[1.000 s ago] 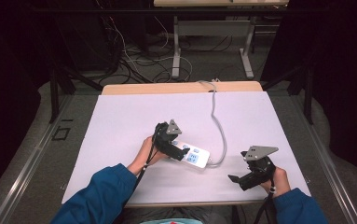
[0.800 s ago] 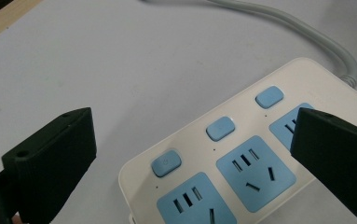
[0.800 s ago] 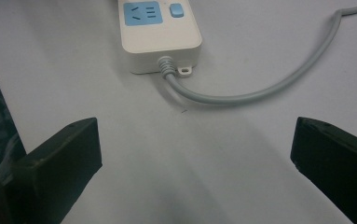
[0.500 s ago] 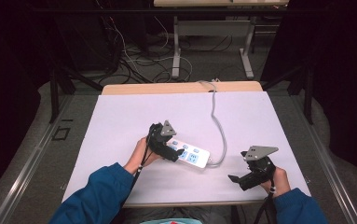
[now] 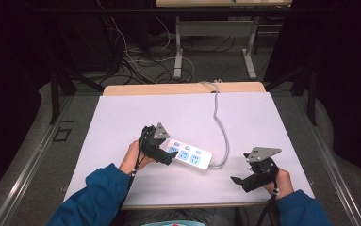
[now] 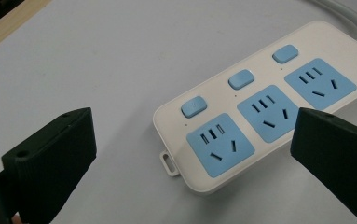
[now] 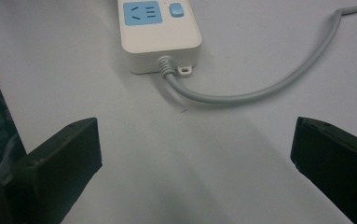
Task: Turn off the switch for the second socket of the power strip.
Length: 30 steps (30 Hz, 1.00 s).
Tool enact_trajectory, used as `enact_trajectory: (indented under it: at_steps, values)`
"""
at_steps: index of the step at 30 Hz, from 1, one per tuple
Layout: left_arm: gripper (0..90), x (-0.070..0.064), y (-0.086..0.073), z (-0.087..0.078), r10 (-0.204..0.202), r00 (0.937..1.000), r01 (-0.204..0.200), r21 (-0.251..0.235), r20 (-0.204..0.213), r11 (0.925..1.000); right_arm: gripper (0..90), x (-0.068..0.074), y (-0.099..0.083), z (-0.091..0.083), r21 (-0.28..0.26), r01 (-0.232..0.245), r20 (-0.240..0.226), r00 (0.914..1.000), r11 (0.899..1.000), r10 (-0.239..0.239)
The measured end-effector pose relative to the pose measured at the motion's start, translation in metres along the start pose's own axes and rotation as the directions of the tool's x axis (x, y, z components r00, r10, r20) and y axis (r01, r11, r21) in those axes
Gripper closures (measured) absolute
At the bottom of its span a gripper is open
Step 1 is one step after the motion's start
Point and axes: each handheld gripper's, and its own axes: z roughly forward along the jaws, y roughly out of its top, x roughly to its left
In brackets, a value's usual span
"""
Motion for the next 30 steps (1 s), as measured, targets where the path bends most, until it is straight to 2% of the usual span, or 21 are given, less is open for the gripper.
enact_trajectory:
  at_steps: [5,14,16,19,25,30]
  values:
    - [0.2,0.0,-0.005,-0.006,0.005,0.9999,-0.005,0.007,-0.009,1.0,1.0,0.0,0.0,0.0,0.004,-0.001,-0.004,1.0,1.0,0.001]
    - [0.2,0.002,-0.022,-0.02,-0.01,0.9997,0.011,0.027,-0.024,0.9996,1.0,0.0,0.0,0.0,0.015,-0.002,-0.005,1.0,1.0,0.002]
    - [0.2,0.002,-0.025,-0.024,-0.019,0.9994,0.02,0.025,-0.03,0.9995,1.0,0.0,0.0,0.0,0.003,-0.001,0.0,1.0,1.0,0.001]
    - [0.2,0.003,-0.031,-0.03,-0.014,0.9992,0.015,0.032,-0.039,0.9994,1.1,0.0,0.0,-0.001,0.015,0.0,-0.003,1.0,1.0,0.0]
    - [0.2,0.003,-0.042,-0.038,-0.026,0.999,0.028,0.055,-0.038,0.9981,1.1,0.0,0.0,0.0,0.015,-0.002,-0.006,1.0,1.0,0.002]
    - [0.2,0.004,-0.049,-0.045,-0.036,0.9983,0.039,0.054,-0.045,0.9978,1.1,0.0,0.0,-0.001,0.015,-0.001,-0.005,1.0,1.0,0.002]
